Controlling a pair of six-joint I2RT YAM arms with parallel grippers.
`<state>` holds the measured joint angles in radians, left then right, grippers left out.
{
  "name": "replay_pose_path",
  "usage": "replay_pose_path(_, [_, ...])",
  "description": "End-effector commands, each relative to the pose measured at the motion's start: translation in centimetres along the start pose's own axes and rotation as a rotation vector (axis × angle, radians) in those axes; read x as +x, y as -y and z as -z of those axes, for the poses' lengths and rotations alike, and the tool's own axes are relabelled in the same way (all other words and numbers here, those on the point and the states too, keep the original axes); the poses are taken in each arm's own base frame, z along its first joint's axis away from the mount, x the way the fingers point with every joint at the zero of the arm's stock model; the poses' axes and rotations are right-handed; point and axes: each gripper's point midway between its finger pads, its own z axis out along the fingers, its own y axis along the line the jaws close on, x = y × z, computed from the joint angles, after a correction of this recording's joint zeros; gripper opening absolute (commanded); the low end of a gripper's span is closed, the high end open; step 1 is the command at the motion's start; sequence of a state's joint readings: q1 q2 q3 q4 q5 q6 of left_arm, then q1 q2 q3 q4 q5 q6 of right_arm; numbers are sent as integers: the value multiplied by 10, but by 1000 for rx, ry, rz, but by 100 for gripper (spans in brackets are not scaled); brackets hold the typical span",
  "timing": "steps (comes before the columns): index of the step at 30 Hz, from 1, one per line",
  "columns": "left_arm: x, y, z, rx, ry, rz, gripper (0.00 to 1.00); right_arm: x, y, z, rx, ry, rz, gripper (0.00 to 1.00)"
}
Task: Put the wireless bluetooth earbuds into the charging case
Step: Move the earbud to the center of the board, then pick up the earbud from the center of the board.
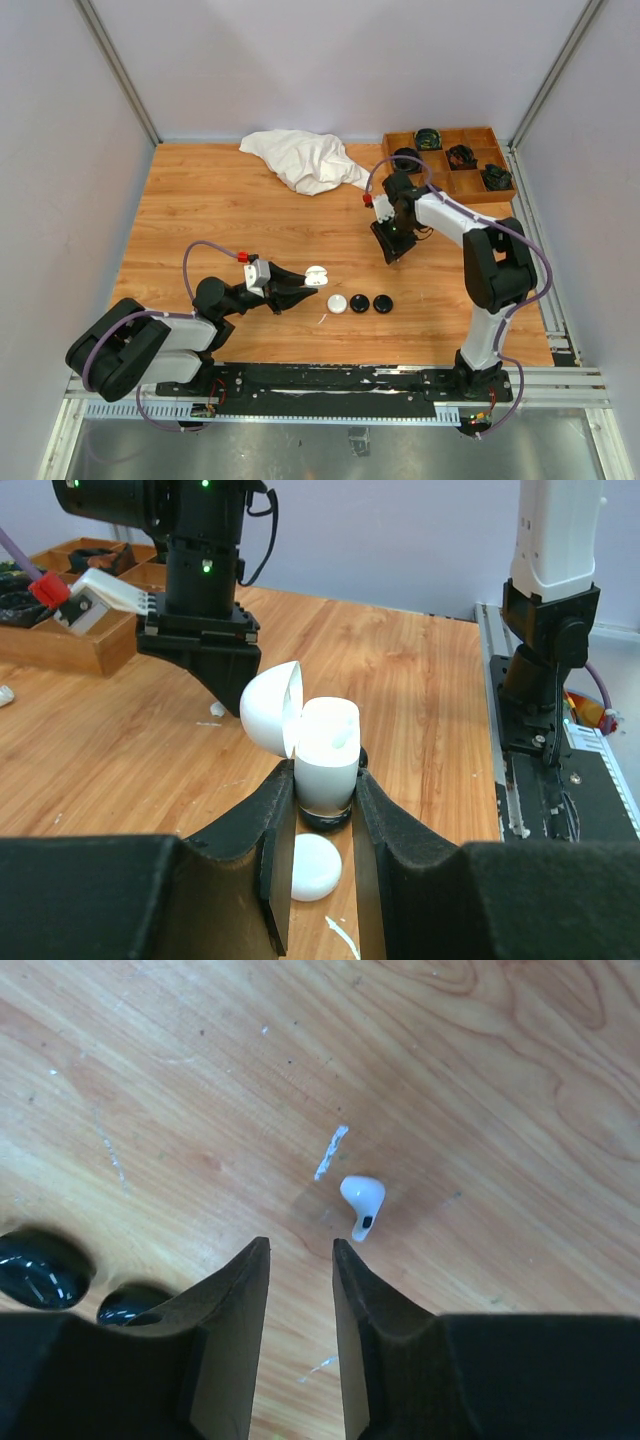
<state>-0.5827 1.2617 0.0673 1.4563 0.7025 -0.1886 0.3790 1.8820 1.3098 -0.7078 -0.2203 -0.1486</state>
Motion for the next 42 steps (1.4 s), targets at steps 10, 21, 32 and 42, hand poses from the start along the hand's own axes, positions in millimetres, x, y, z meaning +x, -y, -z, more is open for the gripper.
replay_pose_path(10, [-12,-2,-5,14,33,-36,0,-17,23,25,167,-9,-54,40])
replay_pose_path(21, [-12,-2,-5,16,33,-37,0,-22,24,3,131,-65,-86,40])
replay_pose_path(32, [-11,-2,-5,18,30,-32,0,-10,24,-11,120,-137,-109,35])
replay_pose_path(42, [-9,-3,-6,13,23,-31,0,-10,25,-7,134,-120,-116,25])
